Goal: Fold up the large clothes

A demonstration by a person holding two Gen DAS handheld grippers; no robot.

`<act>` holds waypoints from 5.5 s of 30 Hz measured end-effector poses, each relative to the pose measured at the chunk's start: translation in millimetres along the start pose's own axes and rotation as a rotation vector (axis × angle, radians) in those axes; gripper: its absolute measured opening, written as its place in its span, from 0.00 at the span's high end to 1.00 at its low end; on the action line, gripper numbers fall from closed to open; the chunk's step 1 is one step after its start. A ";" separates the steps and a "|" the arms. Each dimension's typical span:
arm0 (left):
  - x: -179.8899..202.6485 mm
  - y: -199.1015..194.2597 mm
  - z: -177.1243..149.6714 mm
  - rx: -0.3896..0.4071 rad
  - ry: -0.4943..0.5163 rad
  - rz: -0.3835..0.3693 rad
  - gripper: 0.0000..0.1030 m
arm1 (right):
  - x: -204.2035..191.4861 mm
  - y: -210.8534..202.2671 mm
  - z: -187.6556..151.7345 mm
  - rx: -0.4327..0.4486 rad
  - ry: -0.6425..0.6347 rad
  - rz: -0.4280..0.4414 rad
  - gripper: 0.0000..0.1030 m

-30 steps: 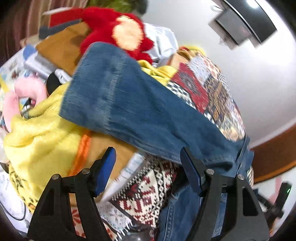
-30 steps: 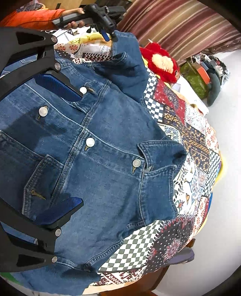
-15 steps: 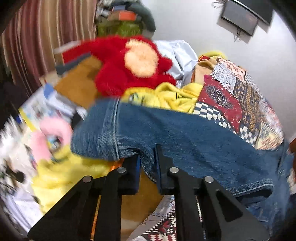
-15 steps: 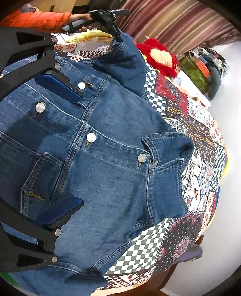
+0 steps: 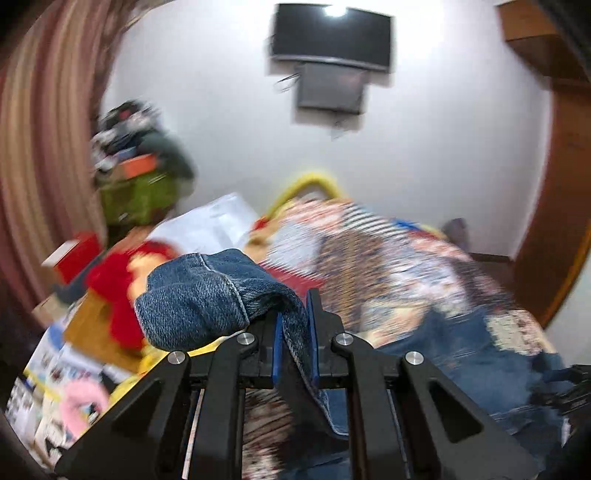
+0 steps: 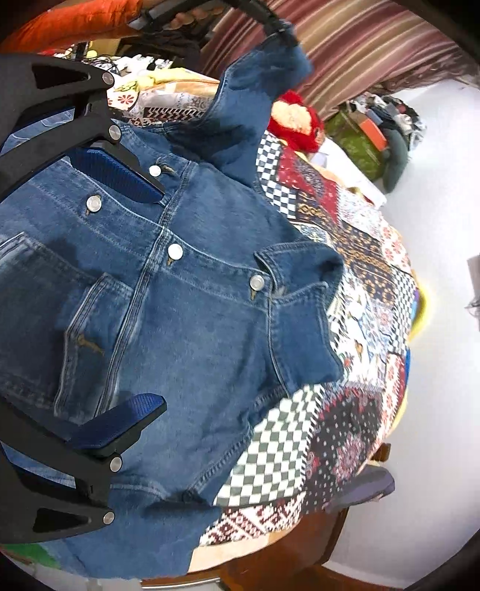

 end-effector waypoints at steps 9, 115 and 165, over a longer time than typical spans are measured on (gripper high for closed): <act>159.9 13.7 -15.5 -0.065 0.136 -0.248 0.90 | 33.4 -33.4 -10.8 0.044 0.060 0.037 0.00; 164.5 62.7 -116.4 -0.384 0.262 -0.193 0.05 | 161.9 -144.3 -50.4 0.223 0.150 -0.328 0.28; 286.3 48.3 -167.7 -0.510 0.344 -0.399 0.05 | 221.4 -147.8 -38.2 0.423 0.570 0.145 0.86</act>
Point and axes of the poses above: each gripper's, at about its wrist camera, not at the fingertips, and y roughly the way its jaws point, x to its right, z to its top, the point moved 8 cm from there along y, roughly the way its jaws point, and after that the axes turned 4 degrees about -x, right-handed, at the moved point
